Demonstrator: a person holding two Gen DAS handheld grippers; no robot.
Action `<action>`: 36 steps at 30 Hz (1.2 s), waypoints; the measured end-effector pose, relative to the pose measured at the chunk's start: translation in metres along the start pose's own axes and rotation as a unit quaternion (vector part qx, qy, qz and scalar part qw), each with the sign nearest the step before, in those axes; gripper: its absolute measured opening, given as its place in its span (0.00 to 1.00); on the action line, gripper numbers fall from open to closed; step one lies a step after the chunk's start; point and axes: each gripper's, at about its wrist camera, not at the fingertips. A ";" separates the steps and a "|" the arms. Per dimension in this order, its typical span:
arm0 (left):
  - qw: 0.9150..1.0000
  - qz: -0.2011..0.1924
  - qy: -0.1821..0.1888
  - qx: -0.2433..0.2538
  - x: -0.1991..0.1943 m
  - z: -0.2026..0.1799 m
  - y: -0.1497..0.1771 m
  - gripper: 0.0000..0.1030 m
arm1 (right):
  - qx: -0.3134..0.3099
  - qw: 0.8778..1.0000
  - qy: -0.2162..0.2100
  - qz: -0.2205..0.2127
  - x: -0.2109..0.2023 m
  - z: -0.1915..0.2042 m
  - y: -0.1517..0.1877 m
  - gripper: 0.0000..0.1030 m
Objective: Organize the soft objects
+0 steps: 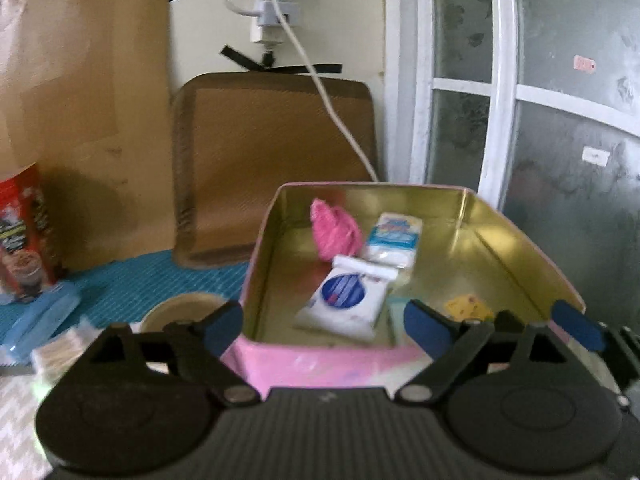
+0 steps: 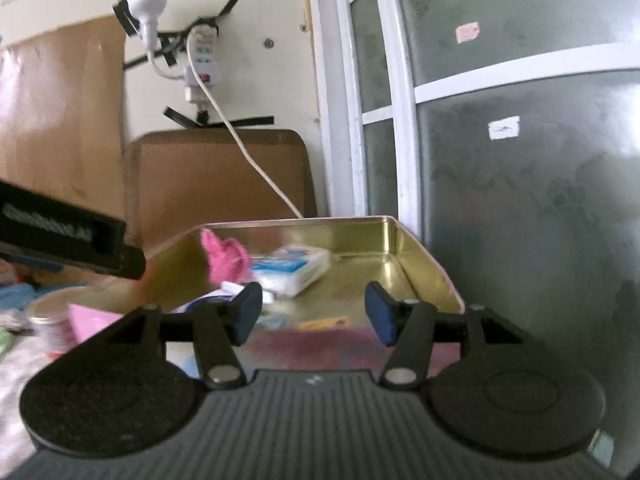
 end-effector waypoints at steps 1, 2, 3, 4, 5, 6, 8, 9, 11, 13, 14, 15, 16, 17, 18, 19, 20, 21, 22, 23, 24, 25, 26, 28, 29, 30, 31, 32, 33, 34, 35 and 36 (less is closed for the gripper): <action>1.000 0.000 -0.003 0.001 -0.006 0.004 0.003 0.88 | 0.007 1.000 -0.008 0.003 -0.005 0.002 0.000 0.58; 1.000 -0.001 -0.006 0.002 -0.012 0.009 0.007 0.88 | 0.014 1.000 -0.019 0.008 -0.012 0.005 0.002 0.58; 1.000 -0.002 -0.010 0.003 -0.018 0.013 0.011 0.88 | 0.018 0.999 -0.029 0.016 -0.014 0.009 0.004 0.58; 1.000 -0.003 -0.014 0.004 -0.024 0.018 0.015 0.88 | 0.021 0.999 -0.039 0.025 -0.018 0.014 0.005 0.58; 1.000 -0.006 -0.013 0.005 -0.029 0.024 0.019 0.88 | 0.019 0.998 -0.051 0.035 -0.018 0.020 0.006 0.58; 1.000 -0.005 -0.017 0.002 -0.034 0.030 0.023 0.88 | 0.016 0.997 -0.062 0.045 -0.019 0.027 0.008 0.58; 1.000 -0.001 -0.023 -0.004 -0.044 0.043 0.030 0.88 | 0.015 0.994 -0.083 0.065 -0.021 0.040 0.011 0.58; 1.000 0.000 -0.026 -0.008 -0.049 0.050 0.034 0.88 | 0.018 0.993 -0.093 0.076 -0.023 0.046 0.012 0.58; 0.999 -0.001 -0.034 -0.014 -0.059 0.066 0.042 0.88 | 0.031 0.988 -0.113 0.099 -0.024 0.056 0.015 0.58; 0.999 -0.001 -0.044 -0.021 -0.069 0.083 0.050 0.88 | 0.044 0.983 -0.129 0.122 -0.026 0.067 0.019 0.58; 0.998 0.000 -0.049 -0.025 -0.073 0.092 0.055 0.88 | 0.049 0.981 -0.135 0.132 -0.026 0.072 0.022 0.58; 0.998 0.002 -0.054 -0.028 -0.076 0.100 0.059 0.88 | 0.052 0.979 -0.141 0.141 -0.026 0.078 0.024 0.58; 0.998 0.003 -0.060 -0.031 -0.079 0.110 0.064 0.88 | 0.055 0.977 -0.146 0.148 -0.027 0.082 0.027 0.58; 0.997 0.005 -0.067 -0.034 -0.082 0.120 0.068 0.88 | 0.058 0.974 -0.153 0.156 -0.028 0.088 0.030 0.57; 0.997 0.007 -0.073 -0.038 -0.083 0.130 0.072 0.88 | 0.060 0.972 -0.160 0.164 -0.030 0.094 0.032 0.57; 0.996 0.010 -0.080 -0.044 -0.085 0.142 0.077 0.88 | 0.060 0.969 -0.166 0.171 -0.030 0.099 0.035 0.57; 0.995 0.013 -0.086 -0.051 -0.085 0.154 0.082 0.88 | 0.058 0.967 -0.171 0.179 -0.031 0.106 0.038 0.57; 0.994 0.017 -0.092 -0.057 -0.086 0.166 0.086 0.88 | 0.054 0.965 -0.175 0.187 -0.032 0.112 0.041 0.58; 0.993 0.020 -0.101 -0.062 -0.086 0.178 0.092 0.88 | 0.048 0.965 -0.178 0.186 -0.035 0.117 0.043 0.58; 0.991 0.024 -0.112 -0.066 -0.086 0.190 0.098 0.88 | 0.033 0.966 -0.177 0.183 -0.038 0.124 0.044 0.58; 0.990 0.027 -0.123 -0.068 -0.086 0.201 0.104 0.88 | 0.024 0.966 -0.180 0.185 -0.038 0.130 0.044 0.58; 0.988 0.030 -0.138 -0.067 -0.085 0.212 0.109 0.88 | 0.020 0.965 -0.184 0.186 -0.039 0.135 0.044 0.58; 0.985 0.037 -0.154 -0.067 -0.082 0.225 0.115 0.88 | 0.016 0.964 -0.187 0.188 -0.039 0.139 0.044 0.58; 0.980 0.060 -0.178 -0.071 -0.075 0.249 0.127 0.88 | 0.006 0.964 -0.188 0.188 -0.040 0.148 0.044 0.58; 0.977 0.077 -0.168 -0.102 -0.072 0.264 0.130 0.91 | 0.002 0.964 -0.189 0.189 -0.040 0.152 0.044 0.58; 0.978 0.060 -0.155 -0.128 -0.080 0.275 0.129 0.92 | -0.002 0.963 -0.190 0.190 -0.039 0.156 0.044 0.58; 0.976 0.061 -0.171 -0.124 -0.081 0.279 0.129 0.92 | -0.006 0.963 -0.190 0.191 -0.039 0.159 0.044 0.58; 0.973 0.072 -0.189 -0.114 -0.079 0.282 0.131 0.92 | -0.010 0.963 -0.189 0.191 -0.038 0.163 0.044 0.58; 0.973 0.075 -0.182 -0.119 -0.079 0.286 0.131 0.93 | -0.013 0.963 -0.189 0.190 -0.038 0.165 0.045 0.58; 0.974 0.073 -0.177 -0.122 -0.081 0.287 0.131 0.94 | -0.015 0.963 -0.189 0.190 -0.038 0.165 0.046 0.58; 0.974 0.074 -0.178 -0.119 -0.081 0.287 0.132 0.94 | -0.017 0.964 -0.188 0.189 -0.038 0.167 0.046 0.58; 0.974 0.077 -0.181 -0.114 -0.081 0.285 0.132 0.94 | -0.019 0.964 -0.186 0.189 -0.040 0.167 0.046 0.58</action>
Point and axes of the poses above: each gripper's, at about its wrist camera, not at the fingertips, and x roughly the way its jaws point, z to its left, y to its underside, and after that the axes turned 5 degrees about -z, right-handed
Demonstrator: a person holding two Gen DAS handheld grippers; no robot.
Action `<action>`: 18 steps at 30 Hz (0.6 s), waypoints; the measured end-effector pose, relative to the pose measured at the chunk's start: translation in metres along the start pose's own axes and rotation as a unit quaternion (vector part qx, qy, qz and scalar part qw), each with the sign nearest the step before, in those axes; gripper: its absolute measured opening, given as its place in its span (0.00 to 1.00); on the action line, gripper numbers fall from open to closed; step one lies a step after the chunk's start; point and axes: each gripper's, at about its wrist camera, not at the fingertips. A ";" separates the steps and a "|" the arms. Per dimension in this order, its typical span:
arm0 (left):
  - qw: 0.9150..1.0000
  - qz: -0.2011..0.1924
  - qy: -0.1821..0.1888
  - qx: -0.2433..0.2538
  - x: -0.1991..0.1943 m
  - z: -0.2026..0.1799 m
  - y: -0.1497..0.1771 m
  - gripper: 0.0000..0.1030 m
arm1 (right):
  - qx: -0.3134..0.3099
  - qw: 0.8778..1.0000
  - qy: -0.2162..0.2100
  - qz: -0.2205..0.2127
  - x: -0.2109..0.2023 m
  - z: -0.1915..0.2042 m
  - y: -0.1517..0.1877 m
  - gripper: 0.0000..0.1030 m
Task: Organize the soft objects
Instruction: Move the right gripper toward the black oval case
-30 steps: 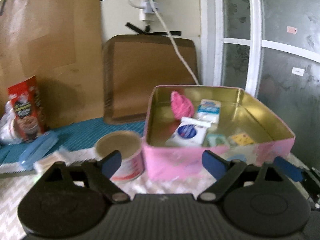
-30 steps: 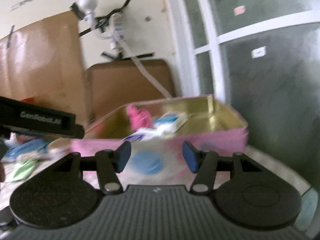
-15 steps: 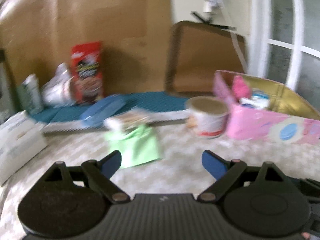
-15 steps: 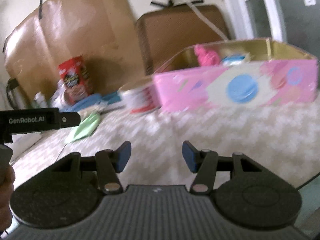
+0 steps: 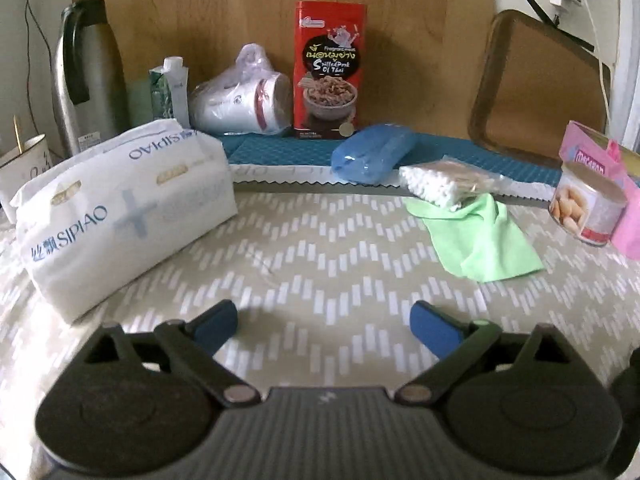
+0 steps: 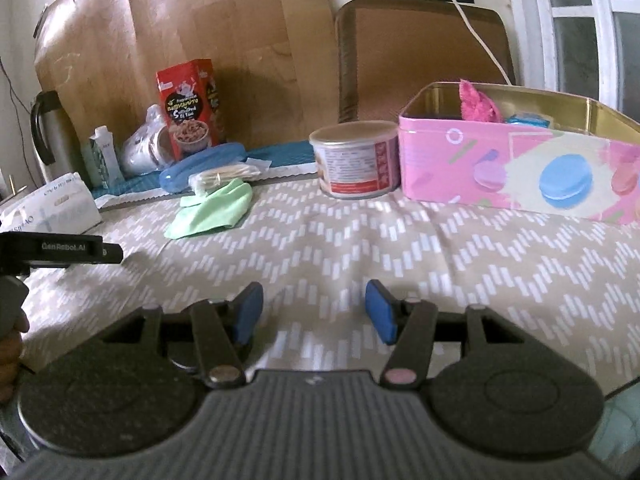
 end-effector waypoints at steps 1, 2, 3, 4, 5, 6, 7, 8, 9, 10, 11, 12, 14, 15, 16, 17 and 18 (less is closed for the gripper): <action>1.000 0.001 -0.003 0.005 0.000 -0.002 -0.001 0.94 | 0.001 1.000 0.001 0.001 0.001 0.000 -0.001 0.58; 1.000 0.001 -0.005 0.008 -0.001 -0.003 0.000 0.95 | 0.002 1.000 0.001 0.001 0.001 0.000 -0.001 0.58; 1.000 0.001 -0.005 0.008 -0.002 -0.005 0.001 0.96 | 0.004 1.000 0.001 0.002 0.002 0.000 -0.001 0.58; 1.000 0.002 -0.003 0.007 -0.002 -0.004 0.000 0.96 | 0.004 1.000 0.001 0.003 0.002 0.000 -0.002 0.58; 1.000 0.003 -0.002 0.007 -0.001 -0.003 0.000 0.97 | 0.004 1.000 0.000 0.004 0.002 -0.001 -0.002 0.58; 1.000 0.004 -0.001 0.009 0.002 -0.003 0.000 0.98 | 0.006 1.000 0.002 0.003 0.001 0.001 -0.002 0.58; 1.000 0.004 -0.002 0.010 0.003 -0.005 0.001 0.98 | 0.010 1.000 0.000 0.004 0.000 -0.001 -0.002 0.58; 1.000 0.005 -0.002 0.010 0.002 -0.006 0.001 0.98 | 0.016 1.000 -0.002 0.005 -0.002 -0.002 -0.002 0.57; 1.000 0.005 0.000 0.010 0.006 -0.004 0.002 0.98 | 0.023 1.000 -0.004 0.004 -0.004 -0.003 -0.002 0.57; 1.000 0.005 0.001 0.010 0.007 -0.004 0.002 0.99 | 0.027 1.000 -0.004 0.004 -0.007 -0.006 -0.002 0.57; 1.000 0.006 0.003 0.012 0.008 -0.003 0.001 0.99 | 0.032 0.999 -0.005 0.004 -0.011 -0.008 -0.001 0.57; 1.000 0.006 0.004 0.012 0.008 -0.002 0.001 0.99 | 0.036 0.999 -0.008 0.003 -0.016 -0.009 0.000 0.57; 1.000 0.006 0.006 0.012 0.007 -0.003 0.001 0.99 | 0.034 0.999 -0.014 -0.001 -0.025 -0.009 0.002 0.58; 1.000 0.006 0.007 0.012 0.007 -0.002 0.001 0.99 | 0.027 0.999 -0.018 -0.002 -0.029 -0.007 0.003 0.58; 1.000 0.006 0.008 0.012 0.006 -0.002 0.001 0.99 | 0.018 1.000 -0.025 -0.002 -0.033 -0.004 0.004 0.58; 1.000 0.006 0.010 0.011 0.006 -0.003 0.001 0.99 | 0.005 0.999 -0.034 0.000 -0.036 0.000 0.006 0.58; 1.000 0.005 0.011 0.011 0.006 -0.003 0.001 0.99 | -0.009 0.999 -0.043 0.000 -0.039 0.005 0.008 0.58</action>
Point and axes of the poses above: each gripper's, at about its wrist camera, not at the fingertips, and x roughly the way its jaws point, z to its left, y to its underside, and after that the axes turned 5 degrees about -z, right-handed
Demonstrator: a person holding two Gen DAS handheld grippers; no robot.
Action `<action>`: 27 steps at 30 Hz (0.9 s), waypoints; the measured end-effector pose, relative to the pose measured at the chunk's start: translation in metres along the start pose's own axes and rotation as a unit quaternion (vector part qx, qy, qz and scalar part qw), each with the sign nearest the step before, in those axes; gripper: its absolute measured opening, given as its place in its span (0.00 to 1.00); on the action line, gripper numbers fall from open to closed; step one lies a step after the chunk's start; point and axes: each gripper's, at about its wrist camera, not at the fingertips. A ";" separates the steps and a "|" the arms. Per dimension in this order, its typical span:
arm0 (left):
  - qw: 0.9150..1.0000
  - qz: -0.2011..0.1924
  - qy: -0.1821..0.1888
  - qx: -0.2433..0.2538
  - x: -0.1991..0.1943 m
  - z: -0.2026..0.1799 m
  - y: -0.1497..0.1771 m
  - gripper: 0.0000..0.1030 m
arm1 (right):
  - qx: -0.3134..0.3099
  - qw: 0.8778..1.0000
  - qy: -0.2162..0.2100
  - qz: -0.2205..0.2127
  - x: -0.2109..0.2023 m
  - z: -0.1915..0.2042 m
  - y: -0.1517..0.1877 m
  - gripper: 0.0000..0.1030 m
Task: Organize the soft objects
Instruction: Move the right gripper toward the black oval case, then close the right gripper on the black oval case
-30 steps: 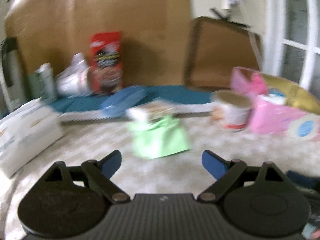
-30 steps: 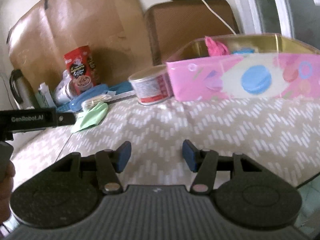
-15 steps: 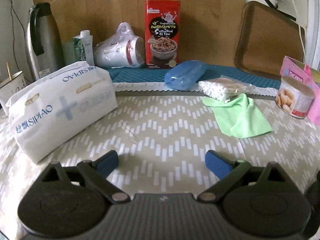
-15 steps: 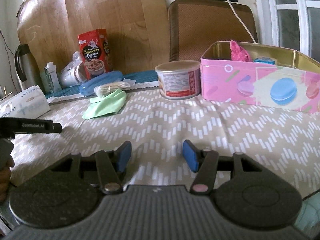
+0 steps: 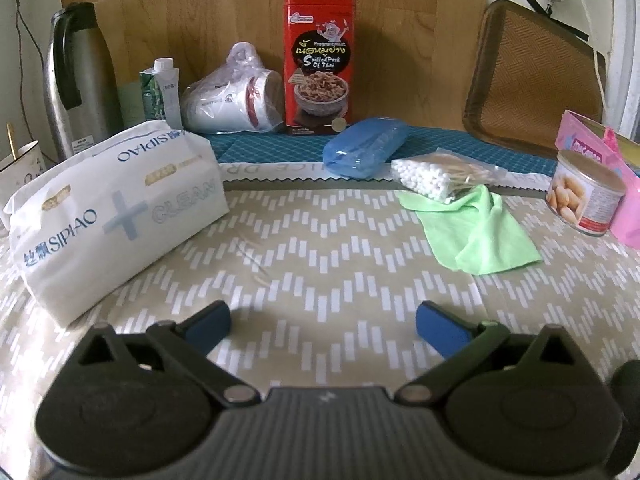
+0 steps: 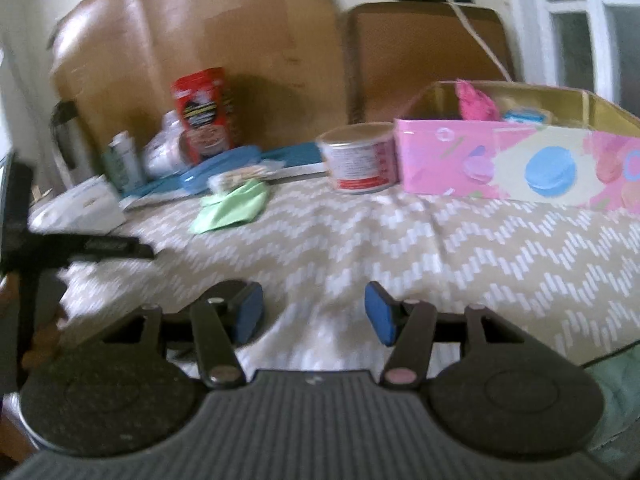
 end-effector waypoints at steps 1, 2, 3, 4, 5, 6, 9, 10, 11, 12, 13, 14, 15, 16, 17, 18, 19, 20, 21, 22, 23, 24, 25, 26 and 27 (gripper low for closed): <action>1.000 -0.001 0.002 -0.001 0.000 0.001 0.000 0.99 | -0.015 1.000 -0.009 0.000 -0.002 0.006 0.003 0.58; 1.000 -0.001 0.004 -0.003 0.000 0.001 0.000 0.99 | -0.029 0.999 -0.021 0.001 -0.003 0.012 0.005 0.57; 1.000 -0.002 0.006 -0.004 0.000 0.002 0.000 0.99 | -0.043 0.999 -0.034 0.004 -0.004 0.017 0.009 0.57; 1.000 -0.003 0.008 -0.006 0.000 0.003 0.000 0.99 | -0.056 0.997 -0.044 0.007 -0.002 0.022 0.012 0.57; 1.000 -0.004 0.009 -0.007 -0.001 0.003 0.000 0.99 | -0.066 0.996 -0.052 0.006 0.000 0.028 0.015 0.57; 1.000 -0.005 0.011 -0.010 -0.001 0.004 0.000 0.99 | -0.071 0.996 -0.062 0.002 0.002 0.032 0.015 0.57; 1.000 -0.010 0.009 -0.027 -0.002 0.006 0.001 0.99 | -0.074 0.995 -0.072 0.002 0.020 0.048 0.008 0.63; 0.999 -0.011 0.006 -0.030 -0.003 0.007 0.001 0.99 | -0.070 0.994 -0.080 0.005 0.027 0.050 0.004 0.63; 0.999 -0.011 0.004 -0.032 -0.003 0.007 0.001 0.99 | -0.067 0.994 -0.087 0.009 0.035 0.053 0.000 0.63; 0.999 -0.012 0.001 -0.035 -0.003 0.008 0.001 0.99 | -0.067 0.993 -0.091 0.016 0.043 0.057 -0.003 0.63; 0.999 -0.012 -0.002 -0.039 -0.003 0.009 0.001 0.99 | -0.069 0.993 -0.096 0.029 0.054 0.062 -0.006 0.62; 0.999 -0.012 -0.003 -0.042 -0.003 0.009 0.001 0.99 | -0.072 0.992 -0.100 0.036 0.063 0.067 -0.009 0.62; 0.999 -0.013 -0.004 -0.043 -0.003 0.010 0.000 0.99 | -0.084 0.990 -0.102 0.040 0.069 0.074 -0.011 0.62; 0.999 -0.012 -0.006 -0.044 -0.003 0.010 0.000 0.99 | -0.094 0.989 -0.106 0.040 0.075 0.080 -0.013 0.62; 0.999 -0.012 -0.009 -0.043 -0.003 0.010 0.000 0.99 | -0.098 0.988 -0.115 0.042 0.079 0.085 -0.014 0.62; 0.999 -0.011 -0.011 -0.043 -0.003 0.009 0.000 0.99 | -0.094 0.988 -0.119 0.042 0.078 0.086 -0.014 0.62; 0.999 -0.011 -0.013 -0.043 -0.003 0.009 0.001 0.99 | -0.086 0.988 -0.118 0.040 0.077 0.086 -0.015 0.62; 0.999 -0.011 -0.014 -0.044 -0.004 0.009 0.001 0.99 | -0.077 0.989 -0.120 0.037 0.074 0.083 -0.015 0.62; 0.999 -0.011 -0.014 -0.044 -0.004 0.009 0.001 0.99 | -0.070 0.990 -0.120 0.034 0.070 0.080 -0.014 0.64; 0.999 -0.011 -0.014 -0.044 -0.004 0.009 0.001 0.99 | -0.066 0.990 -0.117 0.031 0.065 0.076 -0.013 0.65; 0.999 -0.011 -0.015 -0.043 -0.004 0.009 0.001 0.99 | -0.065 0.991 -0.116 0.025 0.058 0.071 -0.012 0.71; 0.999 -0.010 -0.015 -0.042 -0.004 0.009 0.001 0.99 | -0.067 0.991 -0.113 0.017 0.052 0.066 -0.010 0.75; 0.999 -0.010 -0.015 -0.042 -0.004 0.010 0.001 0.99 | -0.071 0.991 -0.109 0.013 0.044 0.061 -0.008 0.76; 0.999 -0.011 -0.014 -0.043 -0.004 0.011 0.001 0.99 | -0.077 0.991 -0.106 0.012 0.039 0.057 -0.005 0.76; 0.999 -0.012 -0.012 -0.045 -0.004 0.011 0.001 0.99 | -0.082 0.991 -0.105 0.016 0.035 0.054 -0.002 0.76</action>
Point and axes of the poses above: each gripper's, at about its wrist camera, not at the fingertips, and x roughly the way its jaws point, z to its left, y to its underside, and after that the axes turned 5 degrees about -z, right-handed
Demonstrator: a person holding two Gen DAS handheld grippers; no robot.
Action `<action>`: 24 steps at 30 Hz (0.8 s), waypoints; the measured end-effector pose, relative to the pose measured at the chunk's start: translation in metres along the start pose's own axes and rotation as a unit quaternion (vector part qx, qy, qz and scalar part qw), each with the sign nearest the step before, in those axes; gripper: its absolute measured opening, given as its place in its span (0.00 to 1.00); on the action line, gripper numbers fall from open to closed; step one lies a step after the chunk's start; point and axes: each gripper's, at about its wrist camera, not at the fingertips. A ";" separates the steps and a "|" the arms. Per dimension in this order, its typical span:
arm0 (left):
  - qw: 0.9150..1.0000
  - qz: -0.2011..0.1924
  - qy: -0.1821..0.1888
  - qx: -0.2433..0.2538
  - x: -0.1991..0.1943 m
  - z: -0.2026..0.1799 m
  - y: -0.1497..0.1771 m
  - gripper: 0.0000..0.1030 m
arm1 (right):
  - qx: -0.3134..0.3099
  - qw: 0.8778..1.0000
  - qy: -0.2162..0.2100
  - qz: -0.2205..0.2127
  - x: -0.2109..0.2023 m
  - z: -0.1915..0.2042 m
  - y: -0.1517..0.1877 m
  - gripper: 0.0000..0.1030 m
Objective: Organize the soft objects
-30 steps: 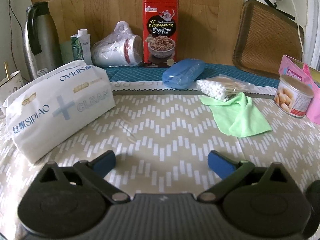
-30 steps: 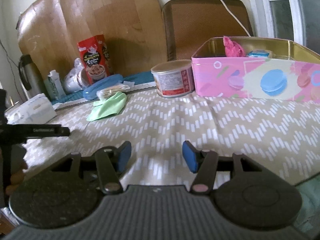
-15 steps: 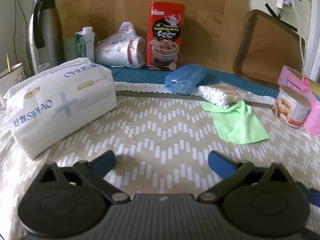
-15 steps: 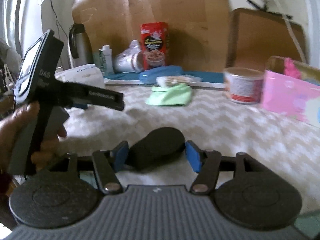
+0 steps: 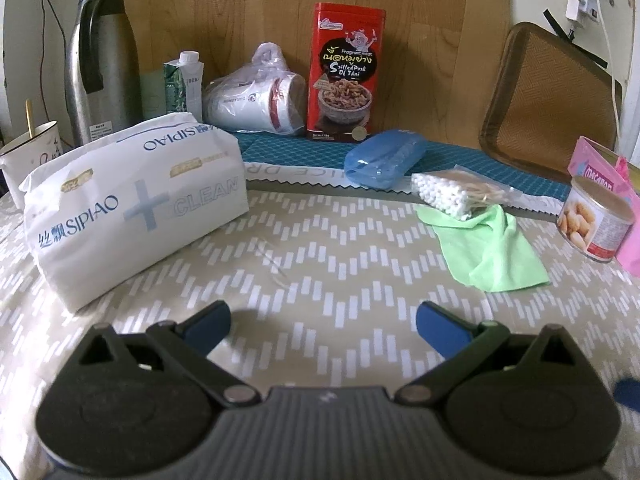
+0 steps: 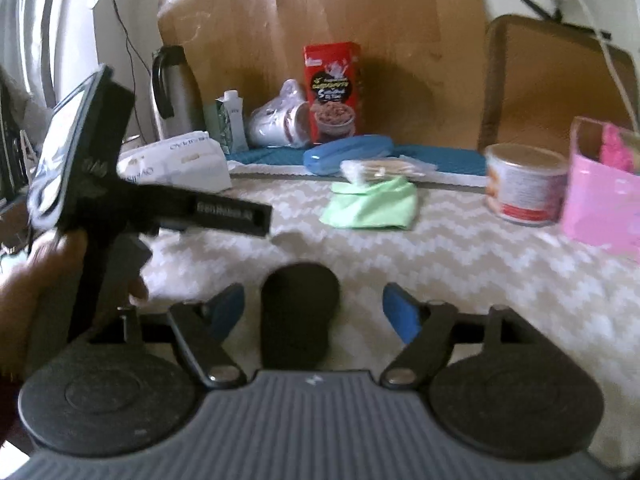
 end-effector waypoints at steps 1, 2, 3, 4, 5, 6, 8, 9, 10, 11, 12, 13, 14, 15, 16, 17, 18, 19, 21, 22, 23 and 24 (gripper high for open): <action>1.000 0.000 0.001 -0.001 0.000 -0.001 0.000 0.99 | -0.004 1.000 0.000 0.007 -0.002 0.000 0.004 0.76; 1.000 0.000 0.002 -0.001 0.000 0.000 0.000 0.99 | -0.008 1.000 -0.002 0.016 -0.002 0.000 0.007 0.75; 1.000 0.000 0.002 -0.001 0.000 0.000 0.000 0.99 | -0.022 1.000 0.004 0.012 -0.002 0.004 0.008 0.69; 1.000 -0.001 0.003 -0.002 0.000 0.000 0.000 0.99 | -0.039 0.999 0.011 0.016 0.002 0.009 0.007 0.66; 1.000 -0.001 0.005 -0.005 -0.001 0.001 0.000 0.99 | -0.050 0.999 0.012 0.018 0.007 0.015 0.005 0.60; 1.000 -0.002 0.007 -0.008 -0.002 0.003 0.001 0.99 | -0.053 0.998 -0.001 0.020 0.010 0.014 0.004 0.56; 1.000 -0.004 0.009 -0.016 -0.006 0.009 0.002 0.99 | -0.068 0.997 -0.011 0.020 0.023 0.024 0.000 0.56; 1.000 -0.004 0.005 -0.017 -0.008 0.012 0.003 0.99 | -0.072 0.997 -0.017 0.020 0.030 0.028 -0.002 0.54; 1.000 -0.006 0.003 -0.019 -0.011 0.017 0.005 0.99 | -0.069 0.997 -0.027 0.025 0.037 0.031 -0.006 0.53; 1.000 -0.010 0.000 -0.021 -0.015 0.023 0.007 0.99 | -0.066 0.997 -0.035 0.031 0.045 0.034 -0.010 0.52; 1.000 -0.015 -0.004 -0.024 -0.020 0.030 0.009 0.99 | -0.071 0.996 -0.037 0.033 0.052 0.038 -0.014 0.51; 0.999 -0.022 -0.008 -0.028 -0.026 0.038 0.012 0.99 | -0.079 0.996 -0.039 0.034 0.060 0.043 -0.016 0.51; 0.999 -0.030 -0.012 -0.037 -0.033 0.050 0.012 0.99 | -0.083 0.995 -0.045 0.033 0.066 0.046 -0.019 0.51; 0.998 -0.040 -0.014 -0.047 -0.041 0.062 0.010 0.99 | -0.080 0.995 -0.050 0.038 0.071 0.050 -0.022 0.51; 0.996 -0.055 -0.019 -0.060 -0.050 0.078 0.008 1.00 | -0.078 0.994 -0.058 0.041 0.075 0.054 -0.025 0.51; 0.995 -0.065 -0.030 -0.070 -0.056 0.091 0.006 1.00 | -0.076 0.994 -0.062 0.044 0.078 0.056 -0.027 0.51; 0.992 -0.074 -0.051 -0.083 -0.062 0.107 0.003 1.00 | -0.075 0.994 -0.060 0.044 0.079 0.058 -0.027 0.51; 0.990 -0.080 -0.070 -0.095 -0.064 0.121 -0.001 1.00 | -0.073 0.995 -0.060 0.044 0.080 0.058 -0.027 0.51; 0.983 -0.087 -0.099 -0.131 -0.067 0.152 -0.006 1.00 | -0.068 0.995 -0.060 0.043 0.079 0.059 -0.027 0.51; 0.979 -0.085 -0.110 -0.152 -0.066 0.167 -0.007 1.00 | -0.064 0.995 -0.061 0.042 0.078 0.057 -0.026 0.51; 0.975 -0.084 -0.107 -0.175 -0.063 0.181 -0.009 1.00 | -0.058 0.996 -0.060 0.041 0.077 0.056 -0.026 0.51; 0.970 -0.085 -0.100 -0.203 -0.060 0.194 -0.009 1.00 | -0.054 0.996 -0.059 0.041 0.077 0.056 -0.025 0.51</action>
Point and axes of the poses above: each gripper's, at about its wrist camera, not at the fingertips, and x roughly the way its jaws point, z to its left, y to its underside, and after that the axes turned 5 degrees about -z, right-handed
